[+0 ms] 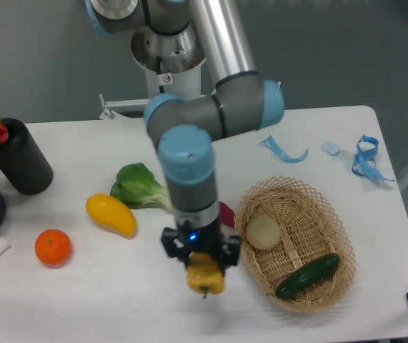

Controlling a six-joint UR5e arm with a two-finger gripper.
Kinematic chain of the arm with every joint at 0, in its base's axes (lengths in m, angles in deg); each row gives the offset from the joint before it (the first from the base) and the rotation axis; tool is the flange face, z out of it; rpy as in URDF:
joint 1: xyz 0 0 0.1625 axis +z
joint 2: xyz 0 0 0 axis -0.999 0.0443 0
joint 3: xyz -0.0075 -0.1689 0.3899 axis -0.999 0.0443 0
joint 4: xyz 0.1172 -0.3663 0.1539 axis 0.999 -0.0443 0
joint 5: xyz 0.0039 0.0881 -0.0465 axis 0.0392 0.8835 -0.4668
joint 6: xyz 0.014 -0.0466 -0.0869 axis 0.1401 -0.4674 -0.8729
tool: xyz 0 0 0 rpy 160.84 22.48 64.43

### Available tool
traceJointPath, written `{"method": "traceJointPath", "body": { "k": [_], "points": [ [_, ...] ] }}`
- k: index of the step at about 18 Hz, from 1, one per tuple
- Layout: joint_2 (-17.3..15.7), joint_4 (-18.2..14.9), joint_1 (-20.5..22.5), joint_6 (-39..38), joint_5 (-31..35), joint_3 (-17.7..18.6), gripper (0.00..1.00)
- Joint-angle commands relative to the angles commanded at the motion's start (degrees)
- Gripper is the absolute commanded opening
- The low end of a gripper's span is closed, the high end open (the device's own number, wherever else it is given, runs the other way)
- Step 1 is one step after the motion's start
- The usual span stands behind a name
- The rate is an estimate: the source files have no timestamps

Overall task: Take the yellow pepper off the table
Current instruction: 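Carry the held pepper over the basket toward the blue ribbons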

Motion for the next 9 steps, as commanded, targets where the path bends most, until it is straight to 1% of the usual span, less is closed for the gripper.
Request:
{"method": "traceJointPath", "body": {
  "k": [2, 4, 5, 7, 9],
  "points": [
    [-1.67, -3.96, 3.25, 5.97, -0.09, -0.09, 0.38],
    [-4.04, -8.17, 7.12, 10.99, -0.26, 0.00, 0.38],
    [-4.58, -10.11, 9.05, 13.88, -0.26, 0.00, 0.38],
    [-5.72, -12.49, 13.35, 20.12, -0.35, 0.44, 0.38],
    [-5.90, -12.86, 17.14, 24.71, -1.05, 0.44, 0.38]
  ]
}}
